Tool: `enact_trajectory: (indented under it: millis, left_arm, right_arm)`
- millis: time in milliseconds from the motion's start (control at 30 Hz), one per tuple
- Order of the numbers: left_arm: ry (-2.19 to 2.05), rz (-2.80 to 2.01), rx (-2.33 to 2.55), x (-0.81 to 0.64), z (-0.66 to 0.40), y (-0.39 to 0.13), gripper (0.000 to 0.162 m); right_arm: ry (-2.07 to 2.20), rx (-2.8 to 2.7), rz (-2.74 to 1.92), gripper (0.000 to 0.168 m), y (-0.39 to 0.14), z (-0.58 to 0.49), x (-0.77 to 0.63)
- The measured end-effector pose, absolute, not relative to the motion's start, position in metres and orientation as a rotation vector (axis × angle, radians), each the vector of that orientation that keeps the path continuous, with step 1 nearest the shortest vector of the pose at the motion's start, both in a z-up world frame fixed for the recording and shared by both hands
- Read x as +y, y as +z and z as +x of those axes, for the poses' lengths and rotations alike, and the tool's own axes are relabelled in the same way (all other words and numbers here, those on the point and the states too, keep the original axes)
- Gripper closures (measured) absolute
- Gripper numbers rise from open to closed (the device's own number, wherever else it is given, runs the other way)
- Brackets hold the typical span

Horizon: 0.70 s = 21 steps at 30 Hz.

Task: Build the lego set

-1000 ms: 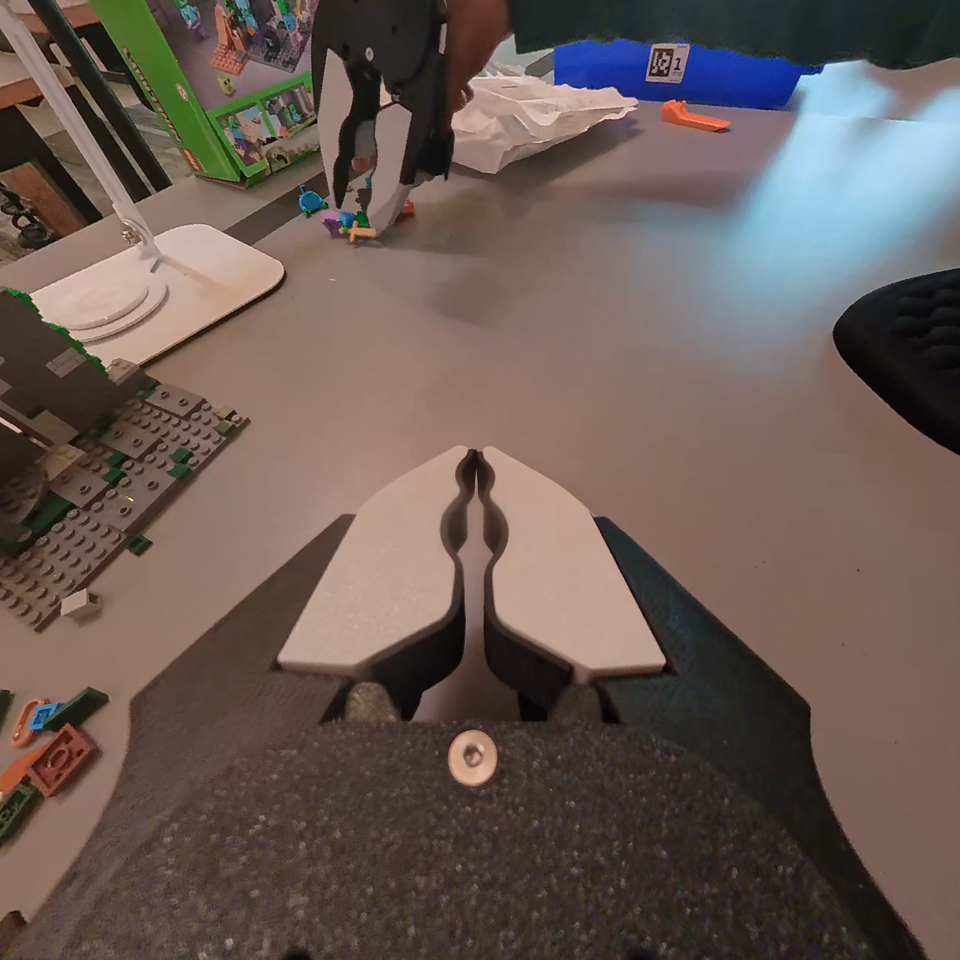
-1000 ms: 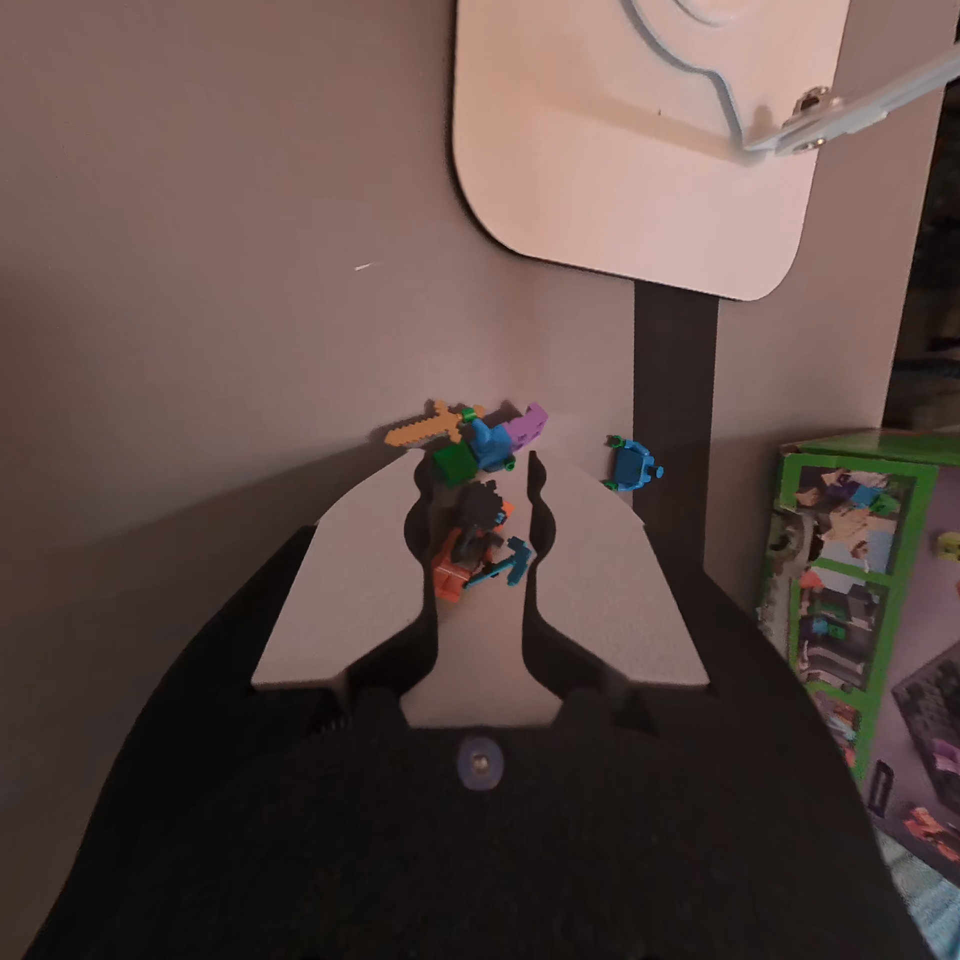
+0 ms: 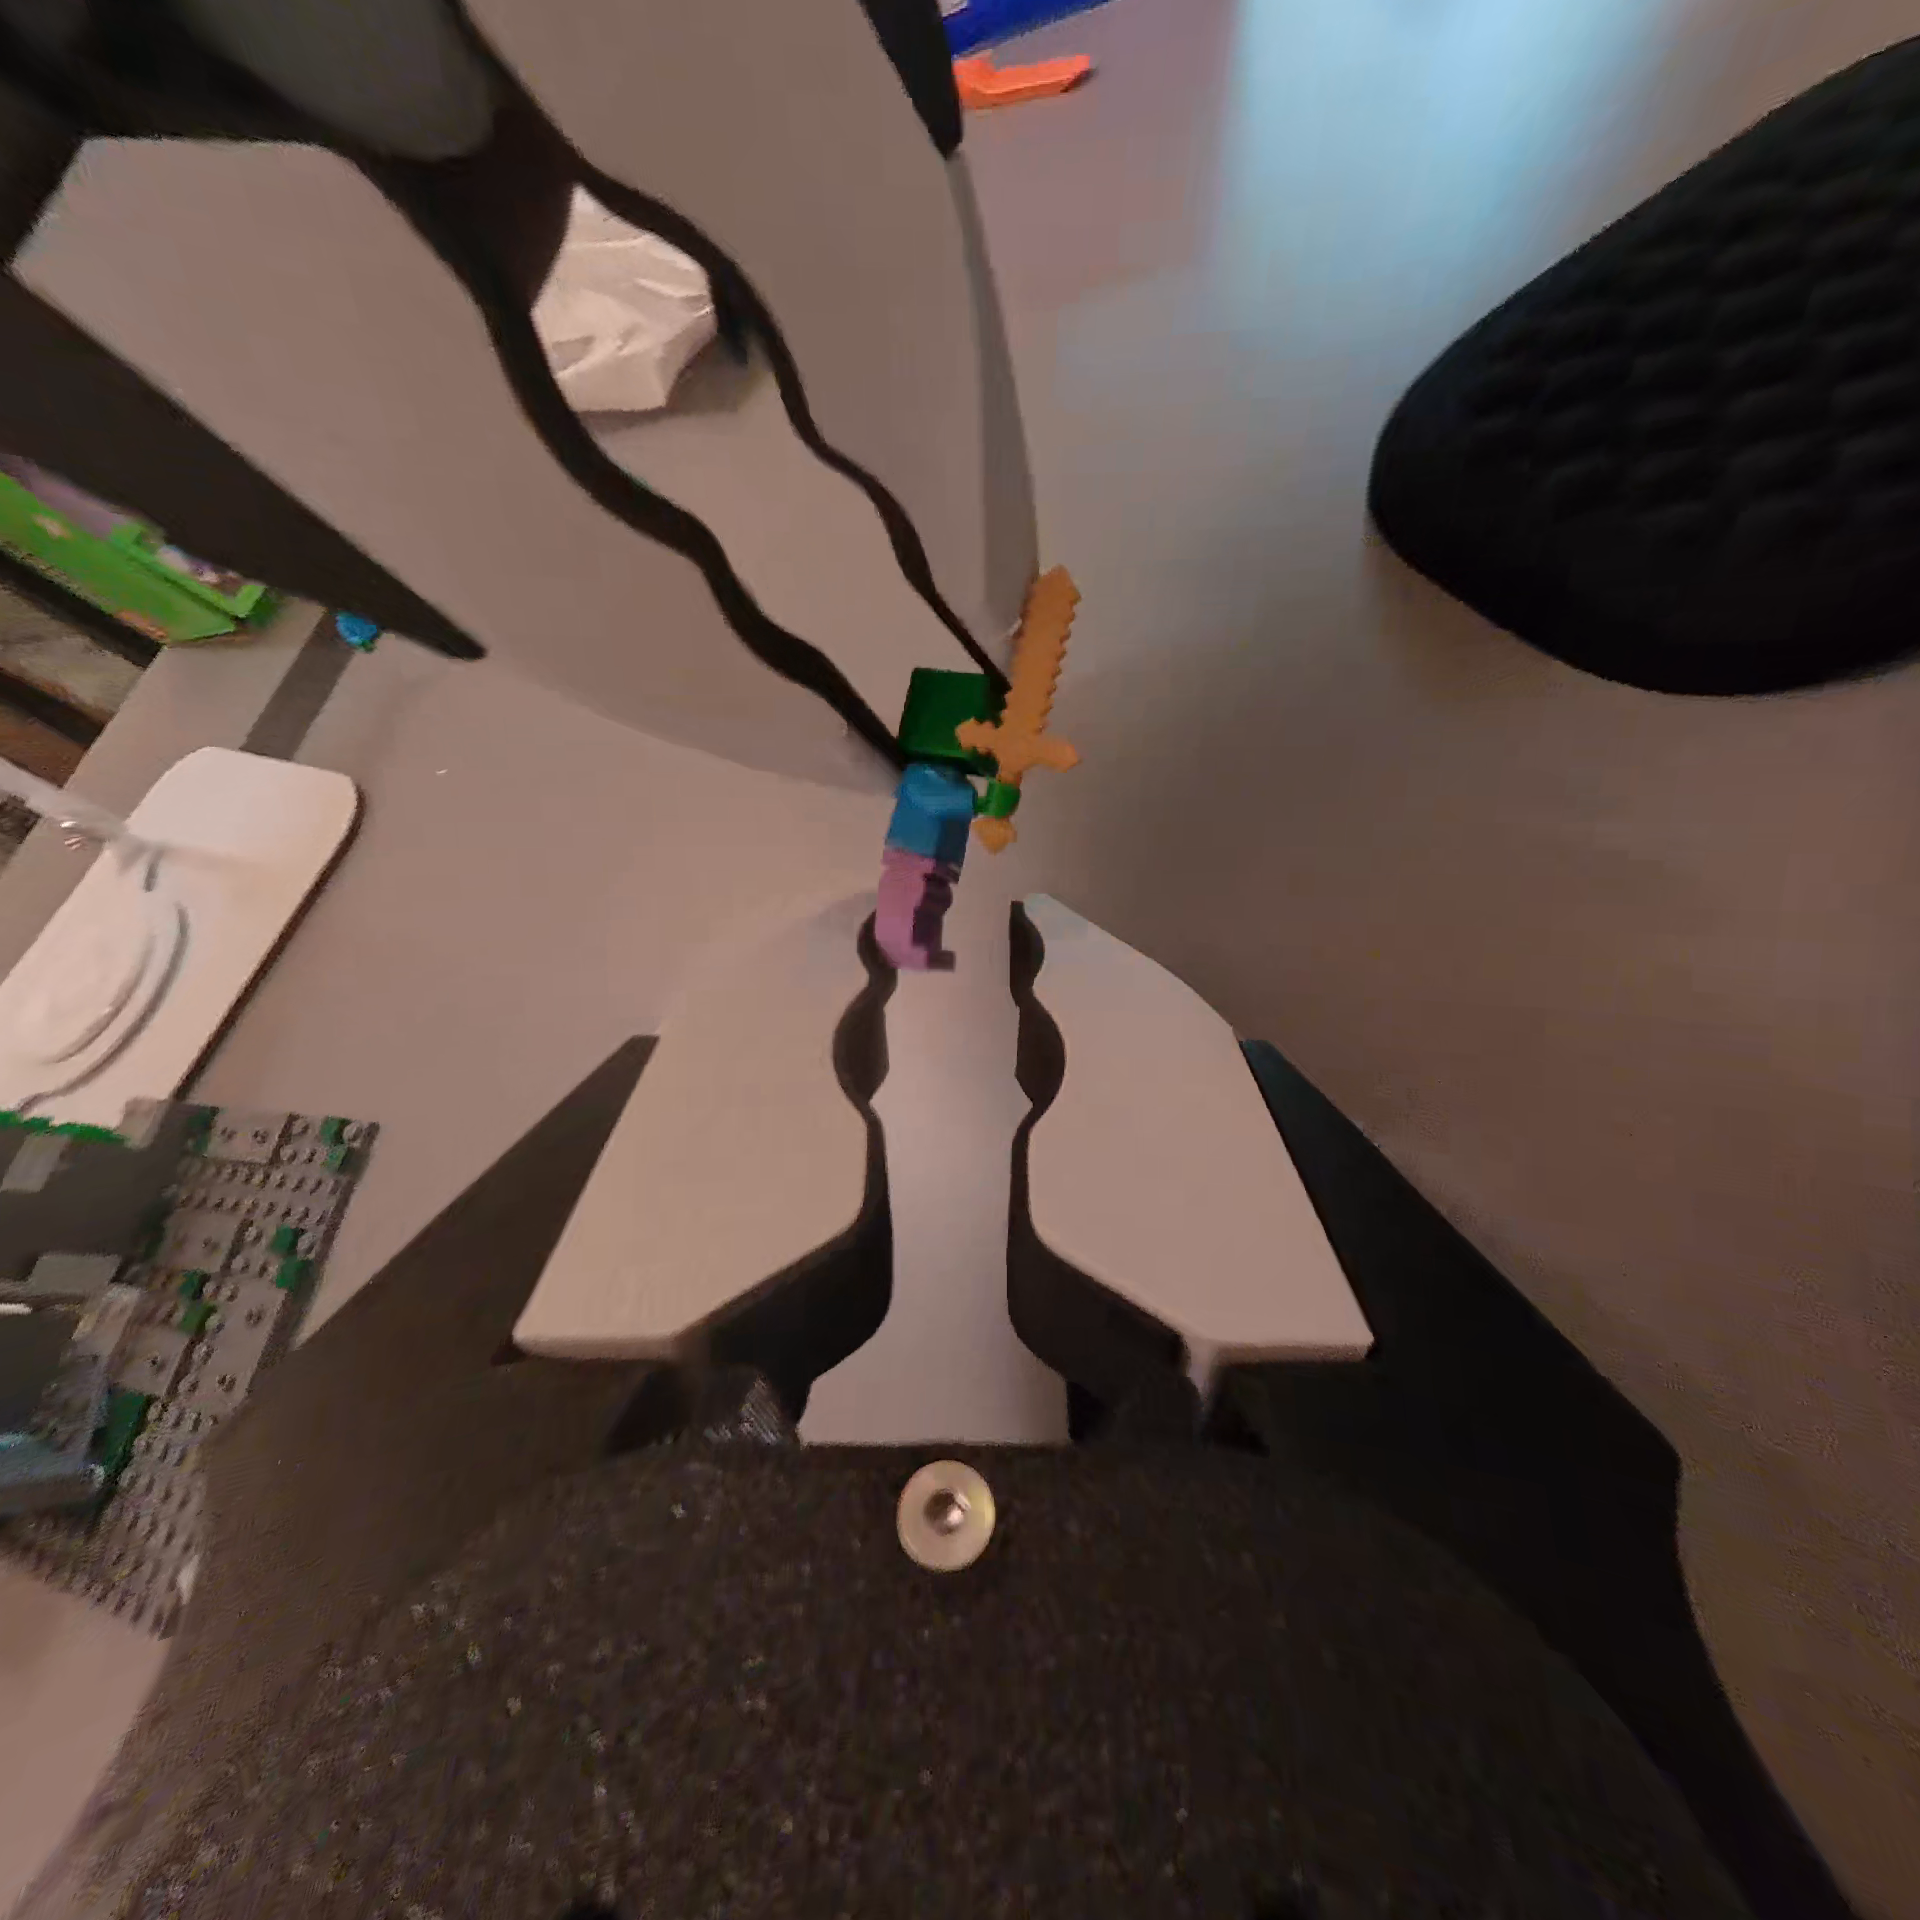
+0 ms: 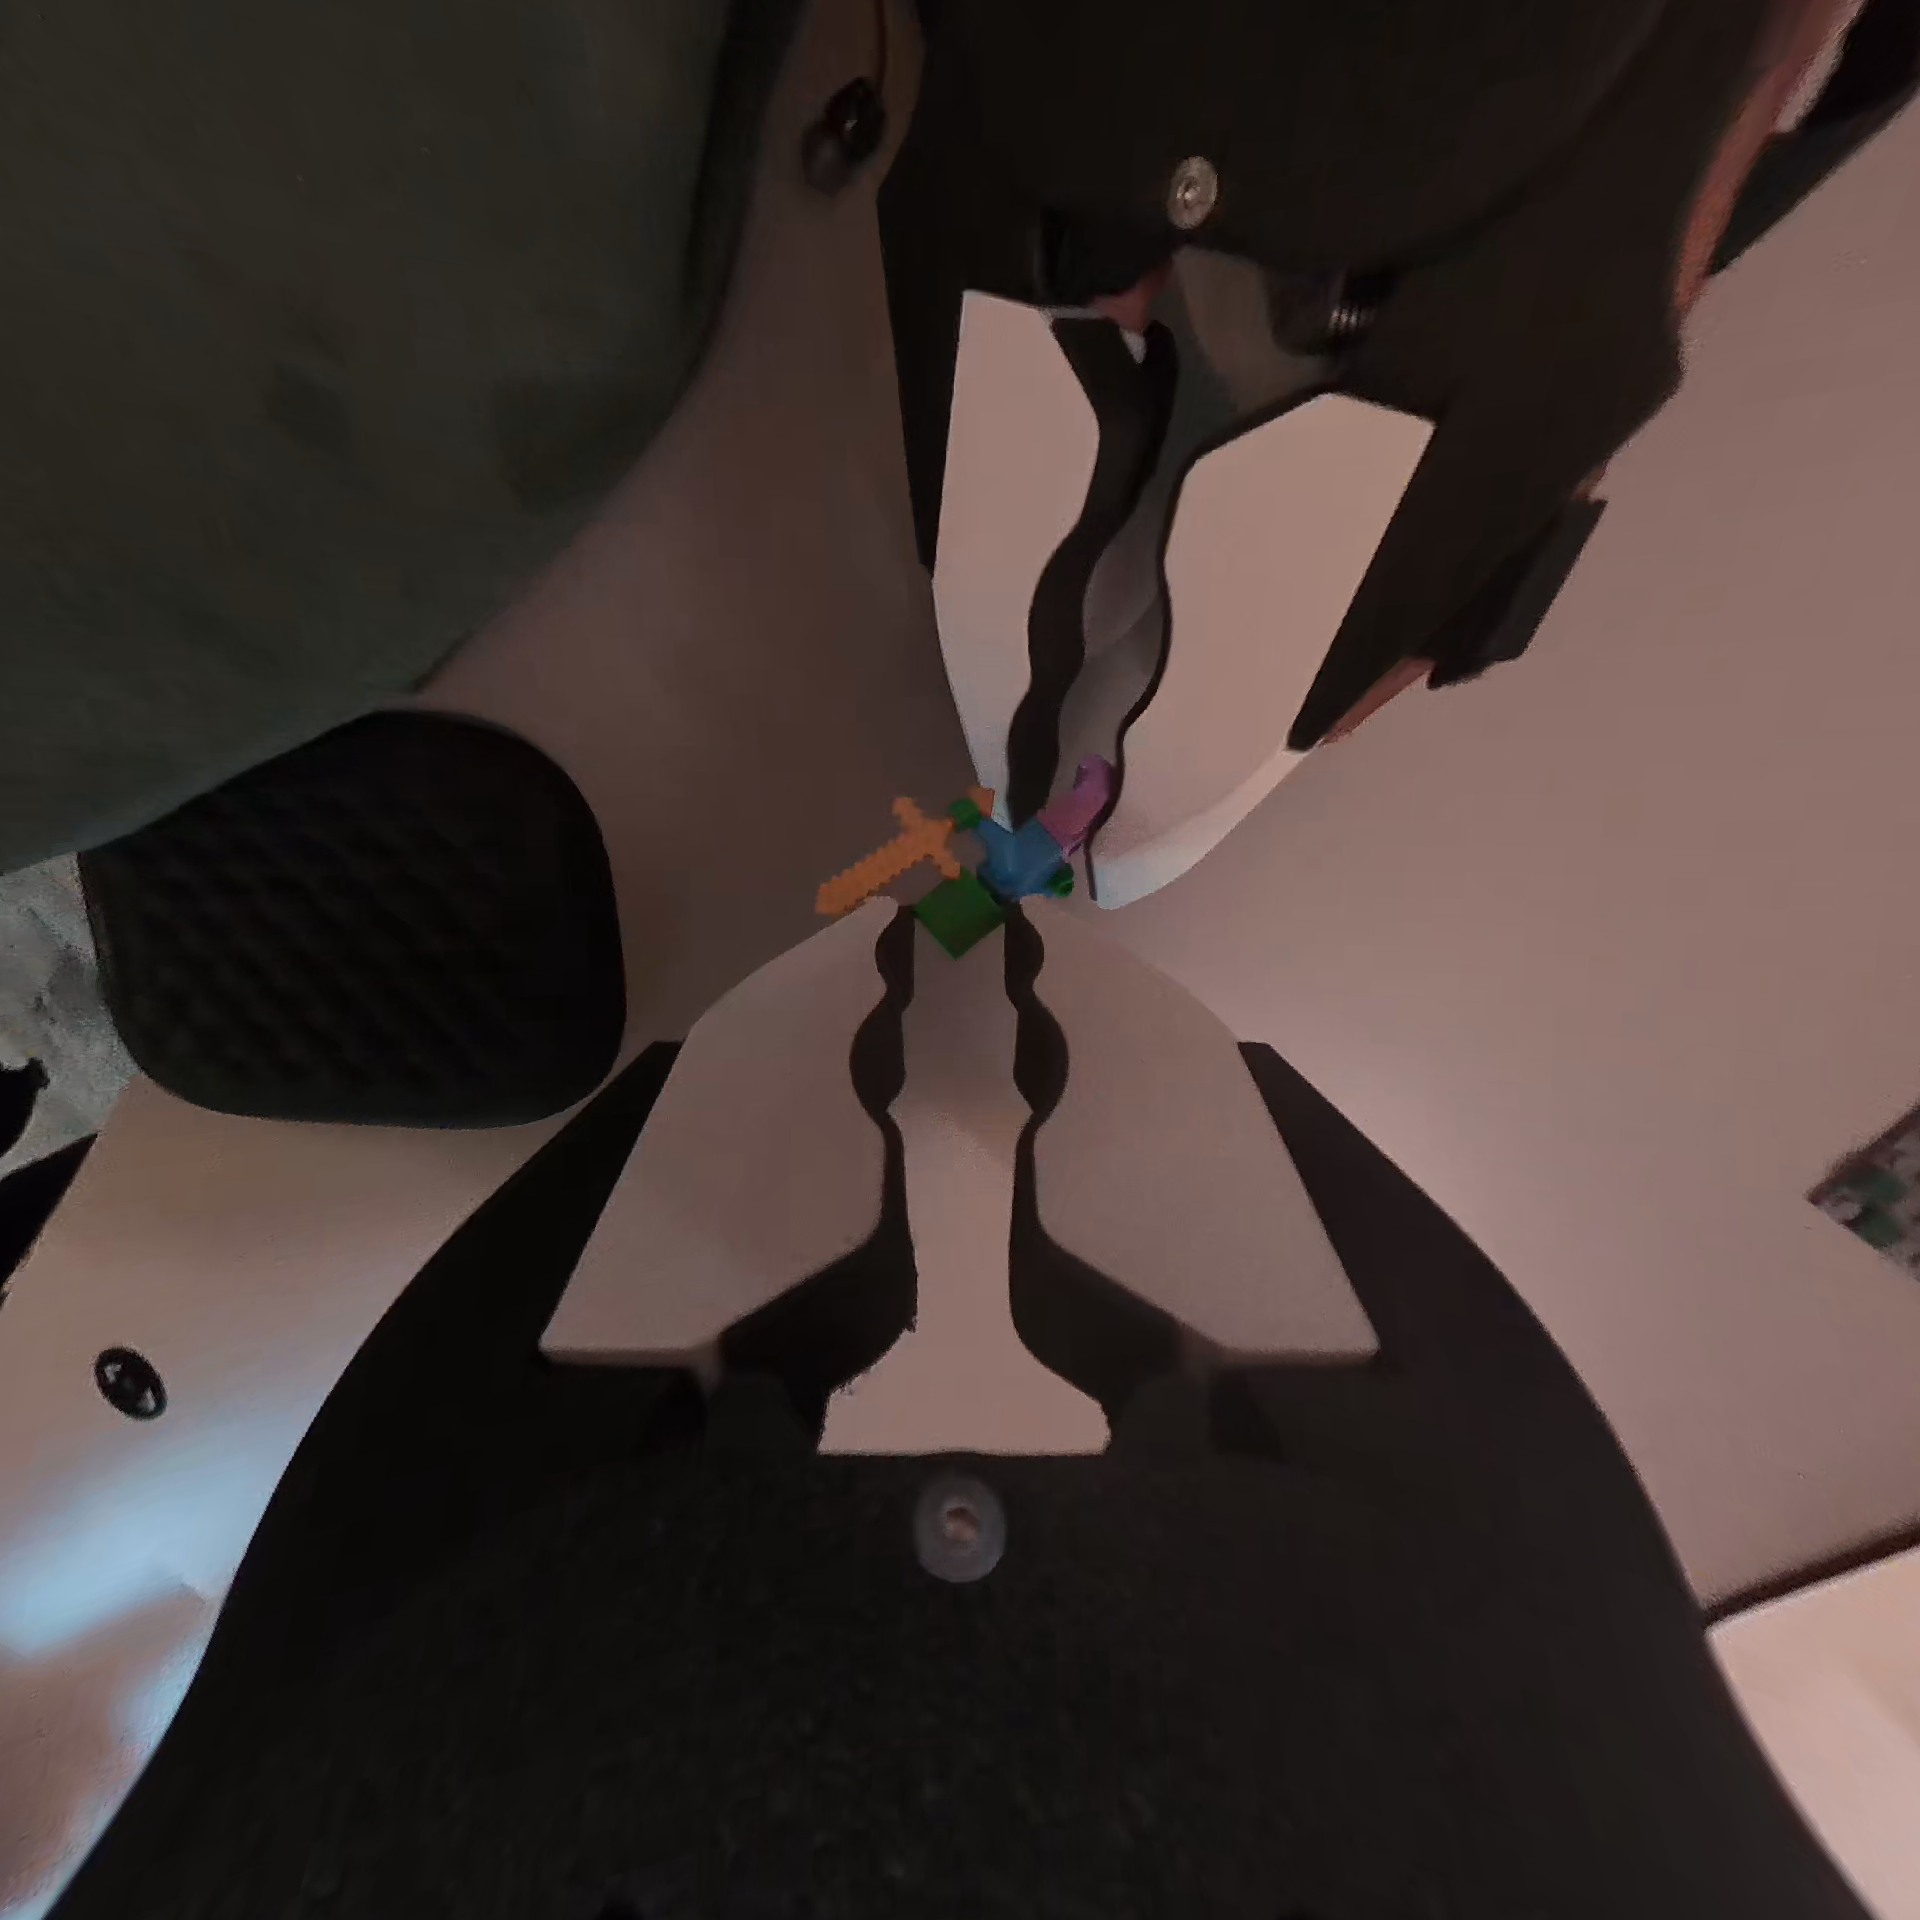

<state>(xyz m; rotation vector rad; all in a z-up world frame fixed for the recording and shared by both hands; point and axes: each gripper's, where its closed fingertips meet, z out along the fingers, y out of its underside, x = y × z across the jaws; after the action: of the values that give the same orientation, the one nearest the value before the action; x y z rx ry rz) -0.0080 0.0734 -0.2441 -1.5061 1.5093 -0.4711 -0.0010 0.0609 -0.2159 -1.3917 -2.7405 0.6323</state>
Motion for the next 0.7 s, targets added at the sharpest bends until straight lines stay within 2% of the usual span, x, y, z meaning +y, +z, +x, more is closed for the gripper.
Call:
enact_trajectory:
  millis: [100, 500, 700]
  left_arm:
    - [-0.473, -1.486, 1.534, 0.067, -0.008, -0.242, 0.151]
    - [-0.566, -1.482, 1.651, 0.042, -0.001, -0.252, 0.151]
    - [-0.555, -1.421, 1.66, 0.038, 0.001, -0.251, 0.153]
  right_arm:
    - [0.591, -2.806, -1.368, 0.152, -0.217, -0.002, 0.052]
    - [0.56, -2.983, -1.392, 0.152, -0.225, 0.007, 0.033]
    - [0.683, -3.016, -1.422, 0.152, -0.223, 0.009, 0.028]
